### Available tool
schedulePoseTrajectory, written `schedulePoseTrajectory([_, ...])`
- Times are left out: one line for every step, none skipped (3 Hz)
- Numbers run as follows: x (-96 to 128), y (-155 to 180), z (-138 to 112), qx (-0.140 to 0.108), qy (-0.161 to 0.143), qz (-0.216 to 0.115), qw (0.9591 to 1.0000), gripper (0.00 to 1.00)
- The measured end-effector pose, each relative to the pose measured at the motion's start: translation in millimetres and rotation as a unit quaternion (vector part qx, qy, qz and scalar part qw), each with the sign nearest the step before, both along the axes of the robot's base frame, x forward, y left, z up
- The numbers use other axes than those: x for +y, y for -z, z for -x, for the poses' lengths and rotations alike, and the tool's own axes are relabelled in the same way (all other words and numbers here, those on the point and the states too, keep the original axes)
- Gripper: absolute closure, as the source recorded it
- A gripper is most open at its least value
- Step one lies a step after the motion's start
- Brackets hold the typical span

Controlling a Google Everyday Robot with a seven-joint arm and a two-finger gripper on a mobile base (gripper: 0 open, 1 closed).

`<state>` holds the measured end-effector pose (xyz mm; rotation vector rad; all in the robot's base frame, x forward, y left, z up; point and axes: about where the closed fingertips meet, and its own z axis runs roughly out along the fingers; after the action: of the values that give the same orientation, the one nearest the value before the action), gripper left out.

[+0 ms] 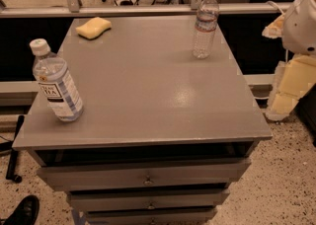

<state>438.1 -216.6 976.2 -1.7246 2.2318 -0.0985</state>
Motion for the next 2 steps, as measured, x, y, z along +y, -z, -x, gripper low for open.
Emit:
schedulePoseTrajectory([-2,1,-5,-0.007,0.003,-0.006,1.0,0.0])
schedulePoseTrajectory([-10,9,-25,-0.02,0.014,-0.023,0.9994,0.0])
